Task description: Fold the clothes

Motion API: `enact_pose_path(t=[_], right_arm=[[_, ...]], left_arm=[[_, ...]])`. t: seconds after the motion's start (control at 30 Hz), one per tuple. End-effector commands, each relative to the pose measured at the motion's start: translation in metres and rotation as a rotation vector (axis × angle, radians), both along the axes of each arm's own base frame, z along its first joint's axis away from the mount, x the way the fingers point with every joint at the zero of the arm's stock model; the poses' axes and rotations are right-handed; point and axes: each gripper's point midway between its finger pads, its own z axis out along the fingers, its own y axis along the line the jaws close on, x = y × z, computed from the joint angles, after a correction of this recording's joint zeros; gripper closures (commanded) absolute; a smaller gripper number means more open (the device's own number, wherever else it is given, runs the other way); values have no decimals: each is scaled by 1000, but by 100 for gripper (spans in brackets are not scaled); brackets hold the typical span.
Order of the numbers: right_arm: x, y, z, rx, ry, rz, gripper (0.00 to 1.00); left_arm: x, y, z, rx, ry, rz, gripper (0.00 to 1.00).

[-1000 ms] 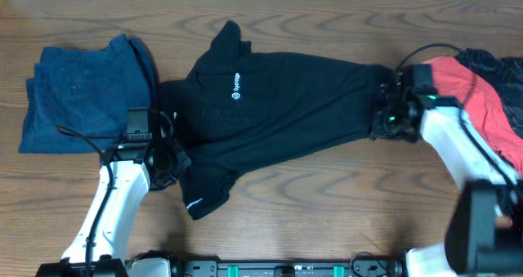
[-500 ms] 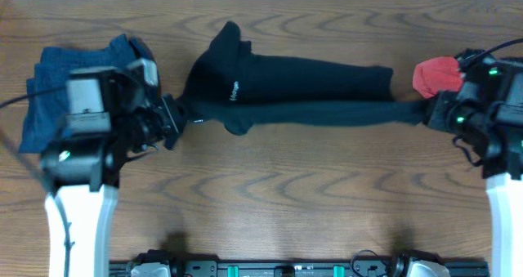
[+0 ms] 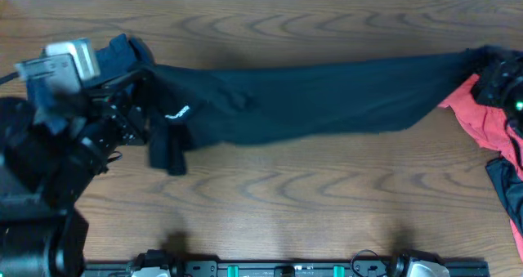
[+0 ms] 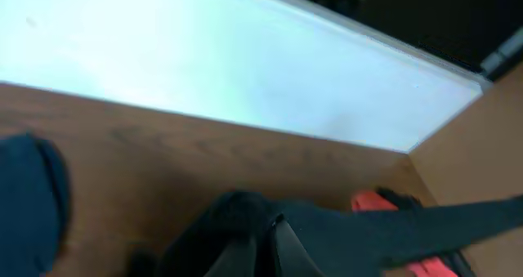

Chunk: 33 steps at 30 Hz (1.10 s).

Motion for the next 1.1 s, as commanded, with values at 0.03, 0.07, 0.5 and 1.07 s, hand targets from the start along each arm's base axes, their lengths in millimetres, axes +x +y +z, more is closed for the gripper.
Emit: enact_pose_path(t=[0.03,0.07,0.5,1.07], right_arm=[[-8,-20,32,-67,-86,-101,99],[-6,-20,33,-67,-88,-101,99],[101,-32,-83,-18,236,-36,99],[216,-74,-19,2,-148,-163,99]], left_arm=[[7,19,5,51,-23,99,94],[11,19,3,52,-13,102,94],[147,26,-92,52,239,95,94],[275,21,23,-91,-302,-4,94]])
